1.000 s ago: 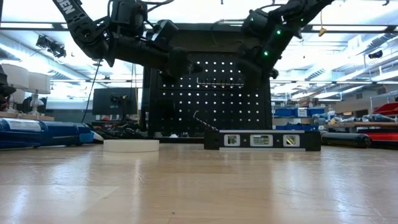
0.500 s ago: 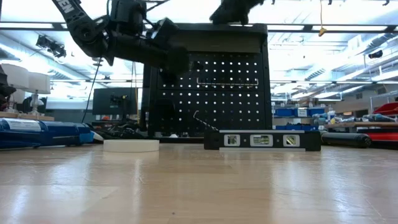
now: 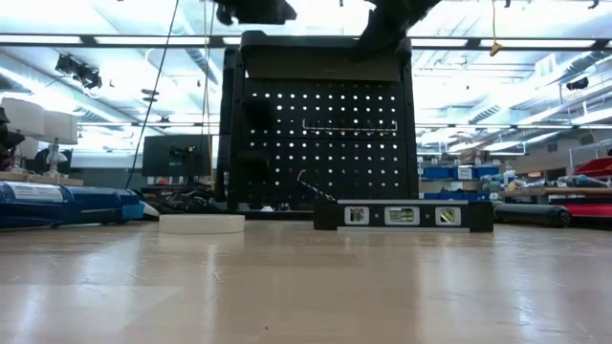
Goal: Hang tools onto peg board
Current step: Remove the left safety goggles from the peg board bin
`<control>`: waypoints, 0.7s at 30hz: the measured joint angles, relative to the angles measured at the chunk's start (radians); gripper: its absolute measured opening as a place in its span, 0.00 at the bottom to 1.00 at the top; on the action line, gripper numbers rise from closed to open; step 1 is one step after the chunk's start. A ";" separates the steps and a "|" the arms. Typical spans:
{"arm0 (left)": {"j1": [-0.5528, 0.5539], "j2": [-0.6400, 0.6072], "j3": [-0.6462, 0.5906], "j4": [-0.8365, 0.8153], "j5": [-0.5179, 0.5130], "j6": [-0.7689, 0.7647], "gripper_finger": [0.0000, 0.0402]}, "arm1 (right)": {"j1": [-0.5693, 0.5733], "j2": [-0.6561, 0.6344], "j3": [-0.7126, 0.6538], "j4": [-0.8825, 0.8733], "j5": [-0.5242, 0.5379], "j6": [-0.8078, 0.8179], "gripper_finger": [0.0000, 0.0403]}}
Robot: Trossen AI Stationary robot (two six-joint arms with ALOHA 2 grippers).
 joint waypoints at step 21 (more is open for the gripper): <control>0.350 0.192 0.796 -0.454 -0.148 0.498 0.53 | 0.071 -0.056 -0.548 0.539 0.000 0.000 0.40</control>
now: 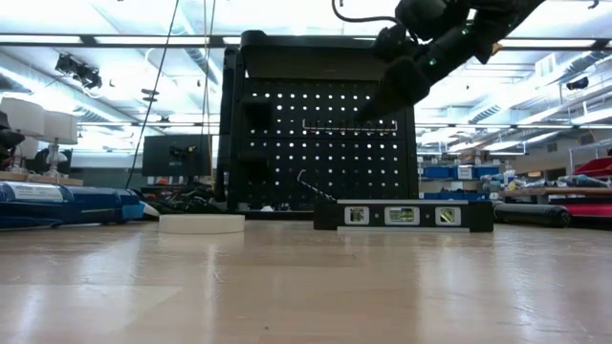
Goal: Hang tools onto peg board
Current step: Remove the left safety goggles from the peg board bin
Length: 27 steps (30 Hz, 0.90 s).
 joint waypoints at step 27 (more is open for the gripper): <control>0.331 0.375 0.505 -0.484 0.447 -0.127 0.45 | 0.012 0.000 -0.033 0.045 -0.061 -0.011 0.40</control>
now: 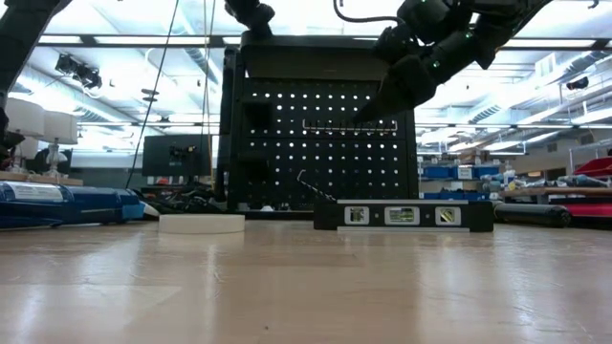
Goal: Hang tools onto peg board
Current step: Remove the left safety goggles from the peg board bin
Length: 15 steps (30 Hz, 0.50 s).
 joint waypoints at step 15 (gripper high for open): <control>-0.025 -0.003 0.009 0.086 0.047 -0.566 0.40 | 0.000 0.000 0.000 0.002 -0.019 -0.003 0.40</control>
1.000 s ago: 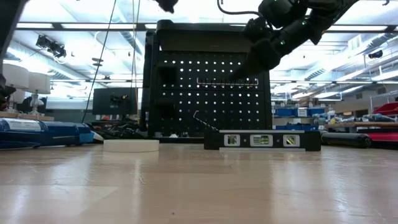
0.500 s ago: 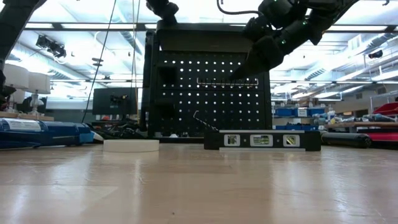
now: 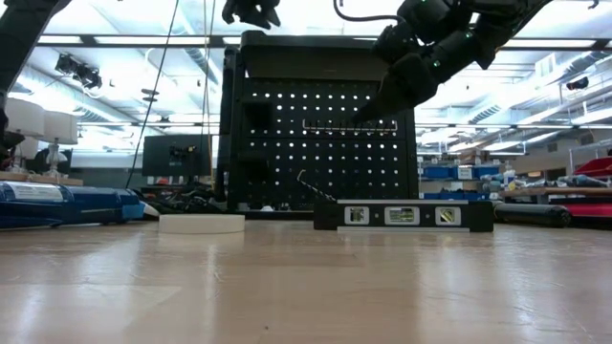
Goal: Hang tools onto peg board
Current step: Remove the left safety goggles from the peg board bin
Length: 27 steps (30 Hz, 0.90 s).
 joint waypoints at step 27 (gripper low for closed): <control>-0.086 0.026 0.000 -0.110 -0.041 -0.442 0.60 | 0.017 0.001 0.000 -0.016 -0.059 -0.011 0.40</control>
